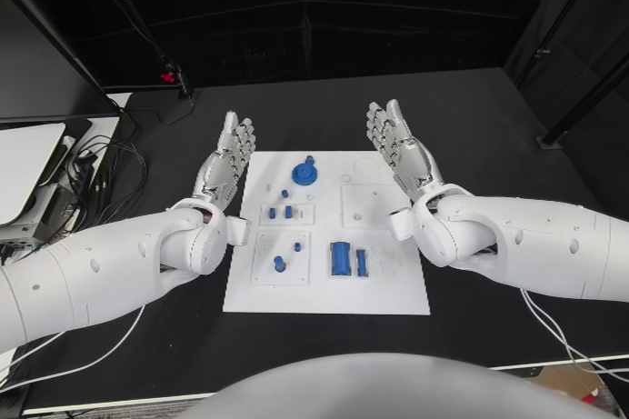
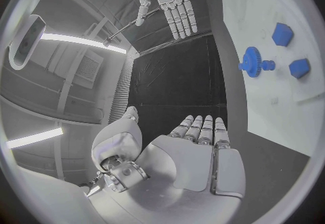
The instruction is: Assemble the parts on the task board
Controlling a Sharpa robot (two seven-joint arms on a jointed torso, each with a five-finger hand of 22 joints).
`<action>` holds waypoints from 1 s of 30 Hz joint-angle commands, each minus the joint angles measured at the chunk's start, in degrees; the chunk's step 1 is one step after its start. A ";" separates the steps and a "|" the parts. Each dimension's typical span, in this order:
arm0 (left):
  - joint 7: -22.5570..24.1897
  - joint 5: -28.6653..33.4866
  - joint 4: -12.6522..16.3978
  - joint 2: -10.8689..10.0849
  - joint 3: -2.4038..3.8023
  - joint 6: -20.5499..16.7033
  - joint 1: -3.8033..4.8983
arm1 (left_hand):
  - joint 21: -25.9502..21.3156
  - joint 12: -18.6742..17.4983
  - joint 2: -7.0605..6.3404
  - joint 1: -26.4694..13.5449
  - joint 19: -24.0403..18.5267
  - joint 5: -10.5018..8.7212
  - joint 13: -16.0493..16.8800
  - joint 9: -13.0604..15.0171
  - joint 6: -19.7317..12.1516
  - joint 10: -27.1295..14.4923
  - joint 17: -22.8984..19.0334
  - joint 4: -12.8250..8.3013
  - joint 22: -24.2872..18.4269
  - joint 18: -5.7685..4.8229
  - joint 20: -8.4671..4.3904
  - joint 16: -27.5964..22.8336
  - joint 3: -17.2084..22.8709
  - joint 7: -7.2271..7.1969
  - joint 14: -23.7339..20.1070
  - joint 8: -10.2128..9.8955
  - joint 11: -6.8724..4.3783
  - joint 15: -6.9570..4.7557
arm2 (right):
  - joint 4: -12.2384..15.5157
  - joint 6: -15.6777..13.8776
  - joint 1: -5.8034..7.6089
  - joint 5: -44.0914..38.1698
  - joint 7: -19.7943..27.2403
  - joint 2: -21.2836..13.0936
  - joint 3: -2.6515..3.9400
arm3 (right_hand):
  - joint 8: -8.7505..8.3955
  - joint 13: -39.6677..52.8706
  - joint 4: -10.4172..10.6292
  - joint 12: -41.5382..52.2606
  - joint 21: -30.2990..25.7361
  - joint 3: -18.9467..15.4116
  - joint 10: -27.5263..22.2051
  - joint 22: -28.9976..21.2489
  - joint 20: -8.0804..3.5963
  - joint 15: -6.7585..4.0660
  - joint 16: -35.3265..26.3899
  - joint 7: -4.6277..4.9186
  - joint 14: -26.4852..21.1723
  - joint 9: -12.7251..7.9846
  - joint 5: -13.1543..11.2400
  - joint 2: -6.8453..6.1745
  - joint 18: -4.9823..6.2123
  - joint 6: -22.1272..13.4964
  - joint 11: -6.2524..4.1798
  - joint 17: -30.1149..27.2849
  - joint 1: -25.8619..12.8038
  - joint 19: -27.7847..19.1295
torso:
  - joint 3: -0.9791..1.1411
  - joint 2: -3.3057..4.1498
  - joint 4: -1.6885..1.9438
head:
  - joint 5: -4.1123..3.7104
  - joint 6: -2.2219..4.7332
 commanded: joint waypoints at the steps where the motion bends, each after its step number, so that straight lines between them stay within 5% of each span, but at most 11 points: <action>1: -2.61 0.88 2.56 -0.98 1.82 -6.66 -0.60 | -0.19 -5.41 0.00 -3.72 -0.25 -0.20 -0.05 -0.06 -0.50 -0.22 -0.05 -0.18 -3.89 -0.34 -0.05 -2.70 0.00 -0.02 -0.04 -4.20 -0.01 -0.25 | -0.29 -6.01 -0.36 6.38 -3.20 1.10 1.62 | -1.20 -5.75 -0.26 -0.51 -0.19 0.02 -0.29 -5.33 -0.30 0.01 -1.17 0.02 -0.20 -1.13 -0.27 0.19 -0.38 -0.30 0.00 -5.43 -3.40 0.00 | -0.22 -1.53 -0.58 | 0.82 2.20; 3: -4.24 1.38 5.19 -2.17 4.23 -10.43 -1.49 | -0.19 -5.41 0.00 -9.66 -0.25 -0.20 -0.05 -0.06 -0.50 -0.22 -0.05 -0.18 -3.89 -0.34 -0.05 -7.05 0.00 -0.02 -0.04 -4.20 -0.01 -0.25 | -0.56 -8.33 -0.77 8.97 -4.58 2.00 3.20 | -1.20 -5.75 -0.26 -0.51 -0.19 0.02 -0.29 -5.33 -0.30 0.01 -1.17 0.02 -0.20 -1.13 -0.27 0.19 -0.38 -0.30 0.00 -5.43 -8.54 0.00 | -0.37 -2.56 -0.96 | 1.55 4.18; 6: -5.88 1.87 7.84 -3.37 6.68 -14.23 -2.38 | -0.19 -5.41 0.00 -9.66 -0.25 -0.20 -0.05 -0.06 -0.50 -0.22 -0.05 -0.18 -3.89 -0.34 -0.05 -7.05 0.00 -0.02 -0.04 -4.20 -0.01 -0.25 | -0.79 -10.27 -1.12 11.14 -5.72 2.75 4.52 | -1.20 -5.75 -0.26 -0.51 -0.19 0.02 -0.29 -5.33 -0.30 0.01 -1.17 0.02 -0.20 -1.13 -0.27 0.19 -0.38 -0.30 0.00 -5.43 -8.54 0.00 | -0.57 -4.01 -1.50 | 2.56 6.95; 11: -7.54 2.38 10.53 -4.59 9.15 -18.09 -3.28 | -0.19 -5.41 0.00 -9.66 -0.25 -0.20 -0.05 -0.06 -0.50 -0.22 -0.05 -0.18 -3.89 -0.34 -0.05 -7.05 0.00 -0.02 -0.04 -4.20 -0.01 -0.25 | -0.92 -11.34 -1.31 12.35 -6.36 3.17 5.26 | -1.20 -5.75 -0.26 -0.51 -0.19 0.02 -0.29 -5.33 -0.30 0.01 -1.17 0.02 -0.20 -1.13 -0.27 0.19 -0.38 -0.30 0.00 -5.43 -8.54 0.00 | -0.83 -5.87 -2.19 | 3.88 10.53; 14: -7.97 2.51 11.22 -4.90 9.79 -19.08 -3.52 | -0.19 -5.41 0.00 -9.66 -0.25 -0.20 -0.05 -0.06 -0.50 -0.22 -0.05 -0.18 -3.89 -0.34 -0.05 -7.05 0.00 -0.02 -0.04 -4.20 -0.01 -0.25 | -0.92 -11.34 -1.31 12.35 -6.36 3.17 5.26 | -1.20 -5.75 -0.26 -0.51 -0.19 0.02 -0.29 -5.33 -0.30 0.01 -1.17 0.02 -0.20 -1.13 -0.27 0.19 -0.38 -0.30 0.00 -5.43 -8.54 0.00 | -0.96 -6.75 -2.52 | 4.50 12.22; 18: -7.98 2.51 11.24 -4.91 9.81 -19.11 -3.52 | -0.19 -5.41 0.00 -9.66 -0.25 -0.20 -0.05 -0.06 -0.50 -0.22 -0.05 -0.18 -3.89 -0.34 -0.05 -7.05 0.00 -0.02 -0.04 -4.20 -0.01 -0.25 | -0.92 -11.34 -1.31 12.35 -6.36 3.17 5.26 | -1.20 -5.75 -0.26 -0.51 -0.19 0.02 -0.29 -5.33 -0.30 0.01 -1.17 0.02 -0.20 -1.13 -0.27 0.19 -0.38 -0.30 0.00 -5.43 -8.54 0.00 | -1.03 -7.28 -2.71 | 4.88 13.25; 30: -7.98 2.51 11.24 -4.91 9.81 -19.11 -3.52 | -0.19 -5.41 0.00 -9.66 -0.25 -0.20 -0.05 -0.06 -0.50 -0.22 -0.05 -0.18 -3.89 -0.34 -0.05 -7.05 0.00 -0.02 -0.04 -4.20 -0.01 -0.25 | -0.92 -11.34 -1.31 12.35 -6.36 3.17 5.26 | -1.20 -5.75 -0.26 -0.51 -0.19 0.02 -0.29 -5.33 -0.30 0.01 -1.17 0.02 -0.20 -1.13 -0.27 0.19 -0.38 -0.30 0.00 -5.43 -8.54 0.00 | -1.04 -7.37 -2.75 | 4.94 13.41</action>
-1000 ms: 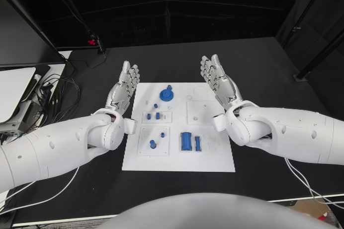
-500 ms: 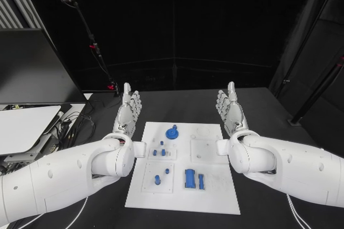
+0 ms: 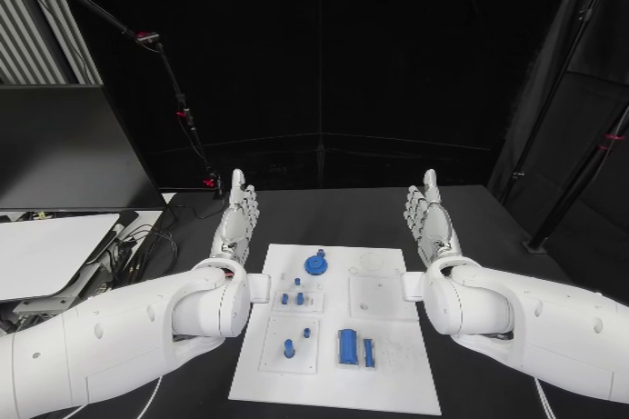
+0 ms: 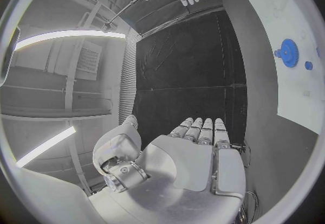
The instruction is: Assemble the parts on the task board
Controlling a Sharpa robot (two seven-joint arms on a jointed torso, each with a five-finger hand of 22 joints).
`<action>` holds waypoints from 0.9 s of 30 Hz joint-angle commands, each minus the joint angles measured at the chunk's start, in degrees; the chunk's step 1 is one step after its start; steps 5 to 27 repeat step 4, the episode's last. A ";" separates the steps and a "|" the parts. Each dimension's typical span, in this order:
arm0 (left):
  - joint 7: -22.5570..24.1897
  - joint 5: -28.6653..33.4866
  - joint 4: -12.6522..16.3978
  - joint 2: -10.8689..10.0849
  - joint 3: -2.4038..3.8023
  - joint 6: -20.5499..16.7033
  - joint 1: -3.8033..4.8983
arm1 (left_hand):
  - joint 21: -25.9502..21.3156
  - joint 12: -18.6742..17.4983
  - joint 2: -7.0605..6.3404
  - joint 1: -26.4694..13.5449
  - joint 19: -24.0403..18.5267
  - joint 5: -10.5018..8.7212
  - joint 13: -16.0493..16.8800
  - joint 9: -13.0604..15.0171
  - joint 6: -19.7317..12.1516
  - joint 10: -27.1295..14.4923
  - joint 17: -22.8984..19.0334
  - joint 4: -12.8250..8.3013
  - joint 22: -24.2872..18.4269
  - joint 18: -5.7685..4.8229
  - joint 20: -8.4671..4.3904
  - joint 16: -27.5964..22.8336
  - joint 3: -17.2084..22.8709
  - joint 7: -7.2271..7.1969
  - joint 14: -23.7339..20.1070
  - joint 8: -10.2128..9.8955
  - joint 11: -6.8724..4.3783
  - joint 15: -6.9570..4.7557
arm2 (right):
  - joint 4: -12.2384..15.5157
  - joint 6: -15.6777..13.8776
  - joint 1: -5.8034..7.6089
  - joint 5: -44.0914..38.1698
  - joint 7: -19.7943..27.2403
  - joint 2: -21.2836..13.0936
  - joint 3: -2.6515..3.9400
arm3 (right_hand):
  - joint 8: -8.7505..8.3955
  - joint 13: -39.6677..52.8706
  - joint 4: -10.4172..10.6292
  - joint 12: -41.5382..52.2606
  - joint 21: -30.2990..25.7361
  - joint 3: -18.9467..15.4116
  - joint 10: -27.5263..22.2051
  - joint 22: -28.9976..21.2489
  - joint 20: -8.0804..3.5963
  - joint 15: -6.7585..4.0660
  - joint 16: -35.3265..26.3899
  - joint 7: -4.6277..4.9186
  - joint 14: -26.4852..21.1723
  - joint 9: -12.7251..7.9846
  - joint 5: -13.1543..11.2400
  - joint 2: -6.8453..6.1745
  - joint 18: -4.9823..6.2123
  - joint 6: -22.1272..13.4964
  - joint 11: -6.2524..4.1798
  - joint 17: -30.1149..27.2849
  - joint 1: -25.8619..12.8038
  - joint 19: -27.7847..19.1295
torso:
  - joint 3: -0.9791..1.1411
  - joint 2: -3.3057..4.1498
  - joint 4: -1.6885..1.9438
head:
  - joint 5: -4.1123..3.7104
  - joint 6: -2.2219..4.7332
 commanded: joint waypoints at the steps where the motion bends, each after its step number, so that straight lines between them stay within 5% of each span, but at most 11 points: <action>1: -0.15 0.02 0.12 -0.02 0.08 -0.84 0.08 | -0.19 -0.21 0.04 -0.33 -0.19 -0.21 -0.07 -0.09 -0.31 -0.18 -0.07 -0.18 -0.06 -0.35 0.01 -0.21 0.00 -0.03 -0.05 -0.16 0.02 -0.26 | 0.08 -0.61 0.09 0.17 0.17 0.04 0.04 | -0.21 -0.07 -0.24 -0.21 -0.19 -0.01 -0.31 -0.06 -0.30 0.01 -0.20 0.02 -0.21 -0.07 -0.16 0.06 -0.40 -0.30 0.00 -0.07 -0.38 0.00 | -0.01 -0.06 -0.04 | 0.01 0.00; 27: -0.15 0.02 0.12 -0.02 0.08 -0.84 0.08 | -0.19 -0.21 0.04 -0.33 -0.19 -0.21 -0.07 -0.09 -0.31 -0.18 -0.07 -0.18 -0.06 -0.35 0.01 -0.21 0.00 -0.03 -0.05 -0.16 0.02 -0.26 | 0.08 -0.61 0.09 0.17 0.17 0.04 0.04 | -0.21 -0.07 -0.24 -0.21 -0.19 -0.01 -0.31 -0.06 -0.30 0.01 -0.20 0.02 -0.21 -0.07 -0.16 0.06 -0.40 -0.30 0.00 -0.07 -0.38 0.00 | -0.01 -0.06 -0.04 | 0.01 0.00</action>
